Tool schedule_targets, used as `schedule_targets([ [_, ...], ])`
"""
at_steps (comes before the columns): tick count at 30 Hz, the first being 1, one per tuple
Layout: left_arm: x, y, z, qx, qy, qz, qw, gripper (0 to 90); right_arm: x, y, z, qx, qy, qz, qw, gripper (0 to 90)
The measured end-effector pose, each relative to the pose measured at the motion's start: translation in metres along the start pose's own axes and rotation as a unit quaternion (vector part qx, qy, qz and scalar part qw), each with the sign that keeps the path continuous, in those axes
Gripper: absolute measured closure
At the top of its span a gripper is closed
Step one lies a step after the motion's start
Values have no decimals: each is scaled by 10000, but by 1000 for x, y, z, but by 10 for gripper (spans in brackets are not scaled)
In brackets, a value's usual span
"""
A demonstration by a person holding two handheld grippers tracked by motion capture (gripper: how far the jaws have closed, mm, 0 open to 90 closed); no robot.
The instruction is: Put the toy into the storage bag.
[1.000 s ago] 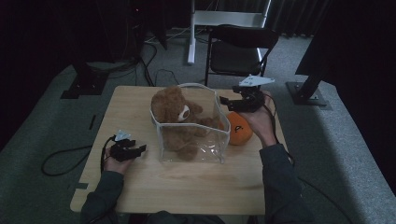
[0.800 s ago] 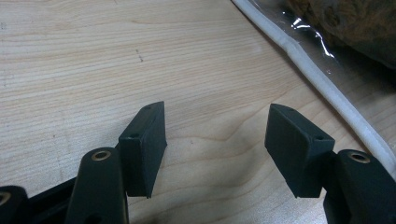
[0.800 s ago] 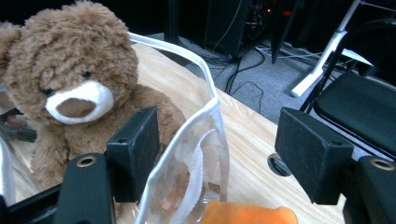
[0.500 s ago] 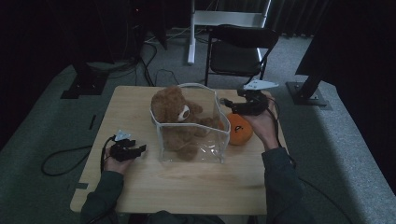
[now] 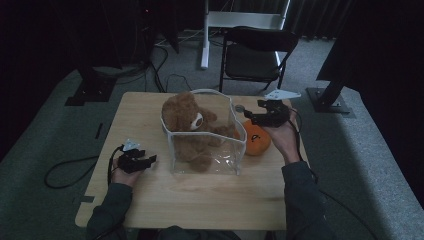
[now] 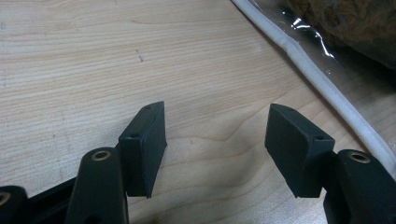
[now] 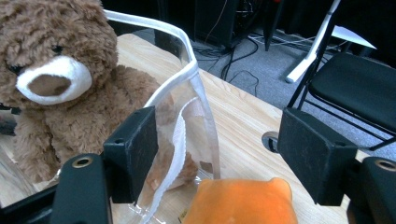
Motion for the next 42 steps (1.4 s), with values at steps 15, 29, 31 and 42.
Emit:
schedule_targets([
  [15,0,0,0,-4,1,1,10000,390,5,8,17,92,-135,144,9998,226],
  [29,0,0,0,-3,1,2,10000,390,12,12,37,183,-251,193,9993,194],
  [31,0,0,0,0,2,-1,10000,390,13,12,39,191,-260,200,9993,190],
  [42,0,0,0,-1,0,1,10000,390,18,16,53,328,-319,215,9987,161],
])
Point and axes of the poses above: each handheld gripper's, and its own axes: x roughly forward along the jaws, z roughly out of its underside, y roughly to its right, the point moved 9 cm from there along x, roughly forward along the jaws, and after that the axes turned 3 degrees about -y, right-handed, at the moved point
